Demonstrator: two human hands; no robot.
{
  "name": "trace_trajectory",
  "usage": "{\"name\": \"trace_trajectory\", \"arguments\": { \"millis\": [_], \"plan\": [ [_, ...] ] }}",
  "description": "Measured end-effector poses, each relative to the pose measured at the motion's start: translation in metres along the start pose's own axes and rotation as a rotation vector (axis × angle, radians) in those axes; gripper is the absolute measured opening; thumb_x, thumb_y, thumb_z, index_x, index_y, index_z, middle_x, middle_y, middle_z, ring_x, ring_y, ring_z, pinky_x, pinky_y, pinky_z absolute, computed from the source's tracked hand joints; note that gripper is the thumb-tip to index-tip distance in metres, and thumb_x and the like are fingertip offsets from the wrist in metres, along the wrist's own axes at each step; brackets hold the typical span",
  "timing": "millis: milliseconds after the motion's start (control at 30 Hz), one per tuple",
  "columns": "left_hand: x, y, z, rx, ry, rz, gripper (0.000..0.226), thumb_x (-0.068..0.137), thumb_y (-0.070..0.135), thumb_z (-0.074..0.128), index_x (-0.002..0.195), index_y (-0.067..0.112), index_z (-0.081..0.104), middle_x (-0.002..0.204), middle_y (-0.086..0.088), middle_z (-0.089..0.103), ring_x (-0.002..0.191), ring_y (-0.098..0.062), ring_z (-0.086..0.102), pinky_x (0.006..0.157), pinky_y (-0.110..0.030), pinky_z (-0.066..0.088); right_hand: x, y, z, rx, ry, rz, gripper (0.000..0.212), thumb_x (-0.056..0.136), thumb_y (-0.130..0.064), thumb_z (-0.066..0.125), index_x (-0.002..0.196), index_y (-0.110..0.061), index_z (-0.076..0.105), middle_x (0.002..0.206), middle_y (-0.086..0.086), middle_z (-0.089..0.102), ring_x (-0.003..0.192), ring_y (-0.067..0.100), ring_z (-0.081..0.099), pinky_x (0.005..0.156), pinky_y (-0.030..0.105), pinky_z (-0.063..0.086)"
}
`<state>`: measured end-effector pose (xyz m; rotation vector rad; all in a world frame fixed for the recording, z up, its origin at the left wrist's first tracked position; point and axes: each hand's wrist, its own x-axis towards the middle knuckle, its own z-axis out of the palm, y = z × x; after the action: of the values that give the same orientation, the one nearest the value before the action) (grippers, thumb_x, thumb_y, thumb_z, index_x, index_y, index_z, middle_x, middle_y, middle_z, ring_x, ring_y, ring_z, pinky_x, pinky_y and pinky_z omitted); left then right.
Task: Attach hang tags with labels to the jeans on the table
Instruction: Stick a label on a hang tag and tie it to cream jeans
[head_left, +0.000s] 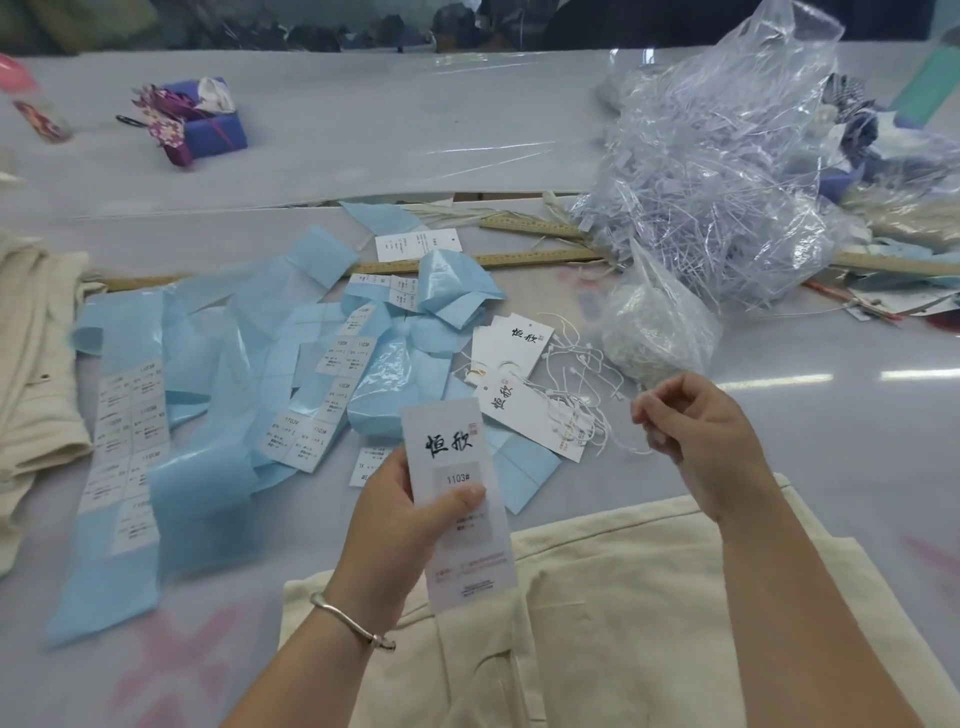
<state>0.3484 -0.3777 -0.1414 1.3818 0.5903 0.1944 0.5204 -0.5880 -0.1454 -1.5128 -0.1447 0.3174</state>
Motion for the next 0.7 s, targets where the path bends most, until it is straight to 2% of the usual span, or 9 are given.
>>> {"name": "trace_trajectory", "arguments": {
  "millis": [100,233,333,400,533,600,700],
  "plan": [
    [-0.01,0.01,-0.004,0.074,-0.043,0.116,0.046,0.064,0.017,0.075,0.105,0.028,0.06,0.094,-0.001,0.074,0.081,-0.019,0.071,0.065,-0.027,0.056,-0.04,-0.031,0.03,0.069,-0.196,-0.088,0.021,0.086,0.01,0.057,0.082,-0.01,0.054,0.064,0.013,0.062,0.055,0.02,0.043,0.047,0.019,0.033],
    [-0.033,0.025,-0.01,0.116,-0.105,0.244,0.02,0.08,0.025,0.066,0.1,0.025,0.069,0.085,-0.001,0.074,0.073,-0.016,0.069,0.061,-0.025,0.052,-0.087,-0.061,0.076,0.015,-0.381,-0.188,0.018,0.077,0.003,0.059,0.084,-0.012,0.052,0.061,0.006,0.055,0.057,0.018,0.043,0.051,0.019,0.036],
    [-0.052,0.031,-0.018,0.175,-0.089,0.326,0.017,0.085,0.03,0.06,0.093,0.021,0.071,0.073,-0.002,0.07,0.064,-0.013,0.062,0.059,-0.026,0.048,-0.114,-0.064,0.104,-0.067,-0.364,-0.265,0.014,0.074,-0.004,0.055,0.083,-0.014,0.05,0.061,0.016,0.046,0.056,0.031,0.035,0.054,0.039,0.034],
    [-0.066,0.034,-0.023,0.225,-0.084,0.38,0.016,0.086,0.031,0.058,0.092,0.025,0.072,0.07,0.0,0.069,0.064,-0.012,0.061,0.058,-0.026,0.048,-0.128,-0.064,0.117,-0.092,-0.334,-0.306,0.012,0.076,-0.008,0.055,0.084,-0.016,0.05,0.062,0.022,0.044,0.057,0.034,0.036,0.056,0.045,0.033],
    [-0.092,0.036,-0.036,0.248,-0.085,0.451,0.018,0.085,0.028,0.06,0.095,0.034,0.074,0.077,0.005,0.073,0.069,-0.016,0.067,0.062,-0.029,0.052,-0.15,-0.063,0.131,-0.131,-0.296,-0.333,0.013,0.075,-0.013,0.058,0.082,-0.02,0.049,0.059,0.005,0.047,0.057,0.02,0.039,0.057,0.034,0.035],
    [-0.103,0.037,-0.042,0.241,-0.085,0.46,0.018,0.085,0.027,0.061,0.096,0.032,0.074,0.078,0.003,0.074,0.072,-0.022,0.068,0.063,-0.03,0.053,-0.16,-0.063,0.137,-0.18,-0.283,-0.358,0.015,0.074,-0.014,0.057,0.08,-0.024,0.048,0.057,-0.003,0.047,0.054,0.012,0.038,0.054,0.028,0.035],
    [-0.116,0.037,-0.051,0.263,-0.072,0.49,0.018,0.086,0.027,0.061,0.096,0.026,0.075,0.078,0.004,0.074,0.073,-0.019,0.068,0.063,-0.031,0.053,-0.174,-0.063,0.144,-0.253,-0.248,-0.391,0.019,0.073,-0.012,0.056,0.079,-0.026,0.046,0.052,-0.006,0.046,0.049,0.006,0.034,0.05,0.019,0.032]
  ]
}}
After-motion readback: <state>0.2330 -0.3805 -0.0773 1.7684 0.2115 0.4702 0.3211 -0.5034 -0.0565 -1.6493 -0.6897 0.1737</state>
